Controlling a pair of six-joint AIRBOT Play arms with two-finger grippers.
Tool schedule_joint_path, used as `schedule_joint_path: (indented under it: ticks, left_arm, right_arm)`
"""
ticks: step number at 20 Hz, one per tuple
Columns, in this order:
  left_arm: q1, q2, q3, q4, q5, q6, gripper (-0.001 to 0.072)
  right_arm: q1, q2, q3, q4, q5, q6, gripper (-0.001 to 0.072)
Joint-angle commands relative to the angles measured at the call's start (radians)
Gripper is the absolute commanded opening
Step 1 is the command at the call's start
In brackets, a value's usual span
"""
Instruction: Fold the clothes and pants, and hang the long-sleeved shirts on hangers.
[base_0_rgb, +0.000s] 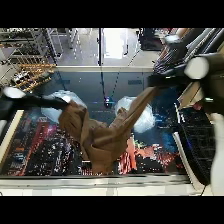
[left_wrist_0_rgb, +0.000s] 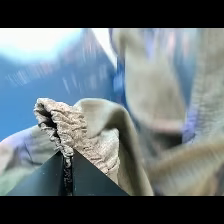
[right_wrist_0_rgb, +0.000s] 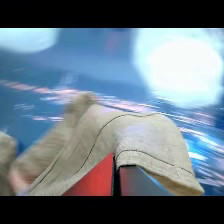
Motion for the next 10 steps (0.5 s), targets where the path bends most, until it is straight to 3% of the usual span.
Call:
schedule_joint_path:
  ticks: [1, 7, 10]
  left_arm:
    - [0.174, 0.212, 0.001, -0.160, 0.005, -0.072, 0.0012]
    - [0.605, 0.550, 0.001, -0.624, 0.091, -0.096, 0.0012]
    - [0.838, 0.656, 0.001, -0.652, 0.145, -0.109, 0.0012]
  right_arm:
    - [-0.100, 0.181, 0.001, -0.074, 0.103, 0.014, 0.0015]
    - [-0.205, 0.473, 0.001, -0.081, 0.103, -0.021, 0.0016]
    - [-0.211, 0.562, 0.001, -0.081, 0.099, -0.046, 0.0015]
